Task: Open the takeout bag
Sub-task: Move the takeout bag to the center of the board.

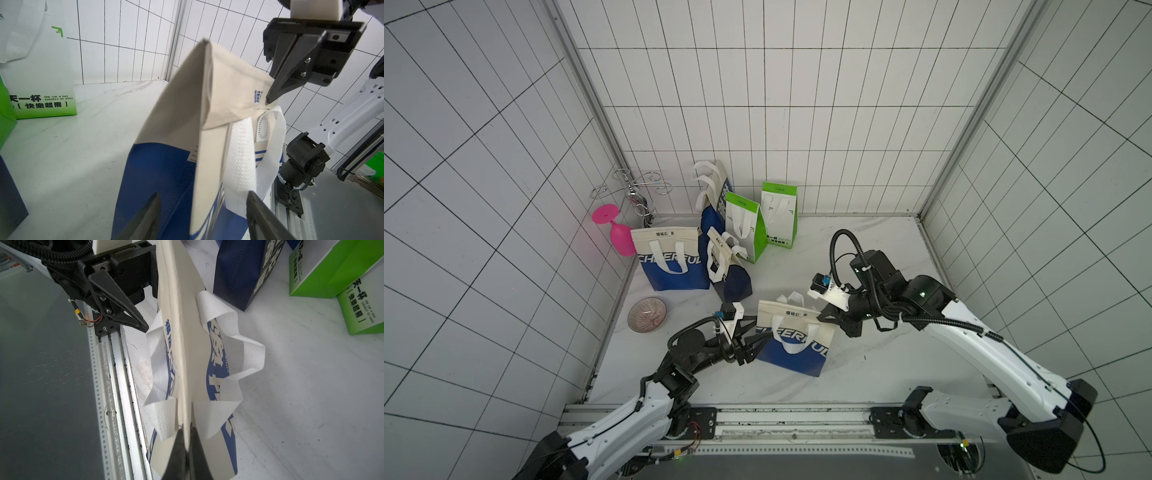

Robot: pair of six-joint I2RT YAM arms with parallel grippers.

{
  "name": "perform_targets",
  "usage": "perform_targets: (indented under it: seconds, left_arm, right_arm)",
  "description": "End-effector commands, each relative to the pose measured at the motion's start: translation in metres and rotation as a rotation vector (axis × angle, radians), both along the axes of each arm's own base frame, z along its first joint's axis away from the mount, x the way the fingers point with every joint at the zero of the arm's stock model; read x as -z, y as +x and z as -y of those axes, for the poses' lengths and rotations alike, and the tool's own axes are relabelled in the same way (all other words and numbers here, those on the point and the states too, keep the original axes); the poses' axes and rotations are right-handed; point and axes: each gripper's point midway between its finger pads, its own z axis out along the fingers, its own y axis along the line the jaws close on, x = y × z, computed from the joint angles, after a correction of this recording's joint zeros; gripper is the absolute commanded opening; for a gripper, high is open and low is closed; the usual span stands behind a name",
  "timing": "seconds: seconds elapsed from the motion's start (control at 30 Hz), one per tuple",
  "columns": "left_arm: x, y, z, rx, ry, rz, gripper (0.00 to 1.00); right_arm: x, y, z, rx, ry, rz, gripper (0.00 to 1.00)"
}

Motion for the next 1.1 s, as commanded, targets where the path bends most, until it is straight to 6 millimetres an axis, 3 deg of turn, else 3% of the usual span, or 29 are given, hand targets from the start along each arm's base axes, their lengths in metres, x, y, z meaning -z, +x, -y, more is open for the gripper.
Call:
perform_targets:
  seconds: [0.0, 0.27, 0.63, 0.7, 0.8, 0.93, 1.07]
  left_arm:
    - [-0.011, 0.001, 0.004, 0.017, -0.015, 0.059, 0.62]
    - [-0.005, 0.002, 0.001, -0.009, 0.000, 0.052, 0.47]
    - [-0.002, 0.007, 0.004, -0.013, 0.000, 0.059, 0.06]
    - [0.001, 0.008, 0.006, -0.012, 0.006, 0.051, 0.00]
    - [0.003, 0.011, 0.007, -0.020, -0.003, 0.036, 0.00]
    - [0.007, 0.012, 0.011, -0.022, -0.005, 0.014, 0.00]
    - [0.008, 0.018, 0.003, -0.086, -0.010, 0.000, 0.00]
  right_arm:
    - [0.005, 0.005, 0.001, -0.071, -0.052, 0.031, 0.00]
    - [-0.011, 0.032, 0.001, -0.076, -0.012, 0.069, 0.00]
    - [-0.029, 0.052, -0.003, -0.111, 0.005, 0.145, 0.02]
    - [-0.032, 0.052, -0.004, -0.109, 0.012, 0.153, 0.15]
    - [-0.045, 0.054, -0.004, -0.073, 0.063, 0.204, 0.36]
    - [-0.084, 0.058, 0.003, 0.045, 0.219, 0.391, 0.57]
    - [-0.120, 0.044, 0.021, 0.119, 0.353, 0.581, 0.66]
